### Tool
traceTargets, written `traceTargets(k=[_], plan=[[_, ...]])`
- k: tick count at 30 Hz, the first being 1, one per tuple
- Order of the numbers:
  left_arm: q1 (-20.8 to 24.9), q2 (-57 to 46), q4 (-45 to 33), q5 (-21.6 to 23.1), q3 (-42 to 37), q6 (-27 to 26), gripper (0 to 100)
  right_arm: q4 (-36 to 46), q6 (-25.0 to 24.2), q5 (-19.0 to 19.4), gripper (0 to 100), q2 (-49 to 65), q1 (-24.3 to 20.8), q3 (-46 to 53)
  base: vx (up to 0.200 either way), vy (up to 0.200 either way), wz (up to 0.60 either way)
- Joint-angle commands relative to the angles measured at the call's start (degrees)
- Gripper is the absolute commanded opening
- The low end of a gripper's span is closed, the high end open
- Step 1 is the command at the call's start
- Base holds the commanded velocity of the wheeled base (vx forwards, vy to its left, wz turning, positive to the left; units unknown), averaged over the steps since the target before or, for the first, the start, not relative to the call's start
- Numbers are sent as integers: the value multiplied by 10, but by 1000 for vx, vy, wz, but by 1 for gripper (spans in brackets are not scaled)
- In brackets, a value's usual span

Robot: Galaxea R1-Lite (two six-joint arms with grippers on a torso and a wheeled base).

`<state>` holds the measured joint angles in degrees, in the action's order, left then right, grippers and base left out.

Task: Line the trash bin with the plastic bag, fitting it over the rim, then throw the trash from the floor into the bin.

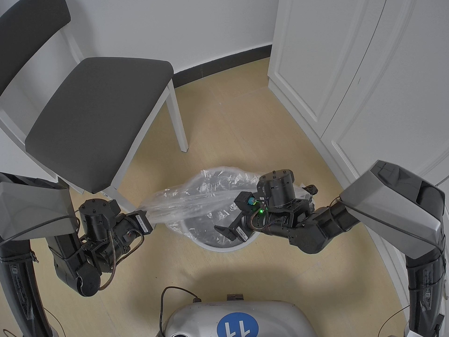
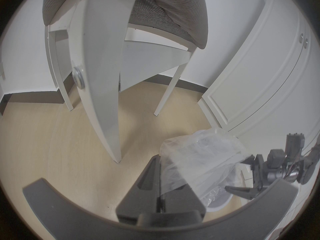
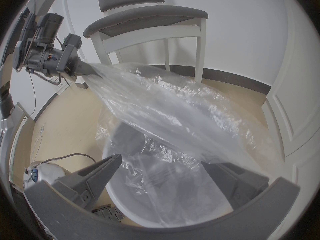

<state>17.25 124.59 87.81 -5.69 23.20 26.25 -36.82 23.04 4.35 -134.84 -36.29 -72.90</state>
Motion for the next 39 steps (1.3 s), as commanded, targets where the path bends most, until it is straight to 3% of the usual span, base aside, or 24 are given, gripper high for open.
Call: traceTargets(k=[1,14,36,37,39], plan=[[0,0,0,0,-1,0,0,10,6,0,100,22,-4,-13,0,0,0],[1,1,0,0,-1,-1,0,88,33,0,100,30,-21,-61,0,0,0],[-1,1,0,-1,1,0,0,90,90,0,100,-29,8,-91,0,0,0],[-1,1,0,-1,1,0,0,90,90,0,0,-31,8,-95,0,0,0],[-2,0,0,-1,1,0,0,90,90,0,0,-34,8,-101,0,0,0]])
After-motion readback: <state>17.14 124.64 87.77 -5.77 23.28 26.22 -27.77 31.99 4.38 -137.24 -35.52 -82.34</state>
